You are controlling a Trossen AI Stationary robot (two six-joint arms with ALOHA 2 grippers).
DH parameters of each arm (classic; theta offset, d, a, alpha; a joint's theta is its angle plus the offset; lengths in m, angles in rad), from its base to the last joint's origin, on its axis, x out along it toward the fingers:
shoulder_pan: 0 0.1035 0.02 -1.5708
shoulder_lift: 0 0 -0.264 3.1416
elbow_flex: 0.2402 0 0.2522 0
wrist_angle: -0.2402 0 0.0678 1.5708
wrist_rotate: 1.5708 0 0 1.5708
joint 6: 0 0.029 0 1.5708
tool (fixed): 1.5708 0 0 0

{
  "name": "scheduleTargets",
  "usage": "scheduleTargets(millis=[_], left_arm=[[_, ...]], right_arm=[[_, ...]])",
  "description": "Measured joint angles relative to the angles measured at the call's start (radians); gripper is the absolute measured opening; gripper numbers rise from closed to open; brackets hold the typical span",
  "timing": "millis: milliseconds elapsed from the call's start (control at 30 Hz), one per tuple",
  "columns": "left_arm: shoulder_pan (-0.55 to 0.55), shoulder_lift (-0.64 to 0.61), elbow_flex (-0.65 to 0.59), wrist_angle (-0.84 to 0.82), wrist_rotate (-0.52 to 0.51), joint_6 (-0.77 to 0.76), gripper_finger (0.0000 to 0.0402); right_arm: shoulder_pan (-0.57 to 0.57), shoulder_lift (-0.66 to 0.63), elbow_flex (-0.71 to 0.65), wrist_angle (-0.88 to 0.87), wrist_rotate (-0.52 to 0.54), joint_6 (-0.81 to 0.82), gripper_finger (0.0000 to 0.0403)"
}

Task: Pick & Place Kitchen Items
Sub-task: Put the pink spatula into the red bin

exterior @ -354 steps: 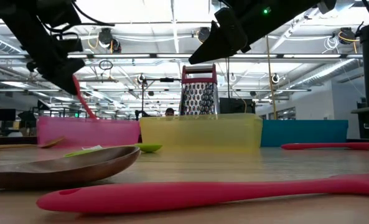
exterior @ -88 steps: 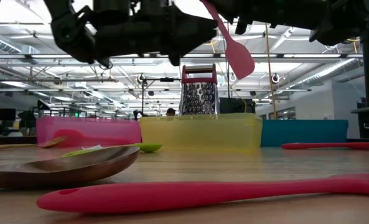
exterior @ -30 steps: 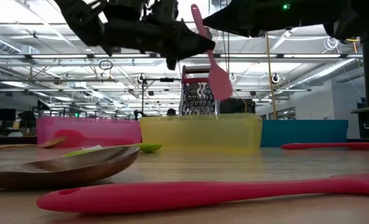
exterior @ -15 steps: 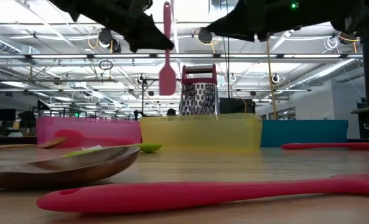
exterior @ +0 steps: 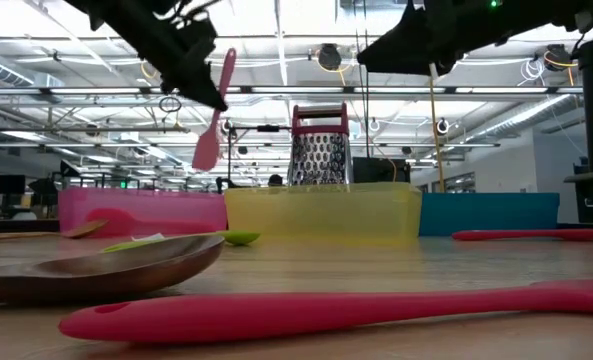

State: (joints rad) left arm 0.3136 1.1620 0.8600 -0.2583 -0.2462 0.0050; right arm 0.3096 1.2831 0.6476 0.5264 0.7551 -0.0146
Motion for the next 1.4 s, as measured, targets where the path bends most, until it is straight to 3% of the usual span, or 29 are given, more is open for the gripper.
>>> scheduleTargets(millis=[333,633,800,1000,1400], left_arm=[[0.199,0.0,0.0,-0.095,-0.001,0.005,0.0018],[0.343,0.005,0.0,-0.336,0.0,-0.055,0.0026],[0.384,0.005,0.0,-0.441,0.0,-0.091,0.0018],[0.411,0.021,0.0,-0.455,0.001,-0.095,0.0029],[0.46,0.189,-0.001,-0.444,-0.024,-0.059,0.0026]], right_arm=[[-0.022,-0.001,0.0,-0.008,0.0,0.0,0.0201],[-0.023,-0.001,0.0,-0.009,0.0,-0.004,0.0201],[-0.023,-0.001,0.0,-0.009,0.0,-0.004,0.0201],[-0.023,0.0,0.0,-0.009,0.0,0.009,0.0201],[-0.023,0.0,0.0,-0.009,0.0,0.011,0.0201]])
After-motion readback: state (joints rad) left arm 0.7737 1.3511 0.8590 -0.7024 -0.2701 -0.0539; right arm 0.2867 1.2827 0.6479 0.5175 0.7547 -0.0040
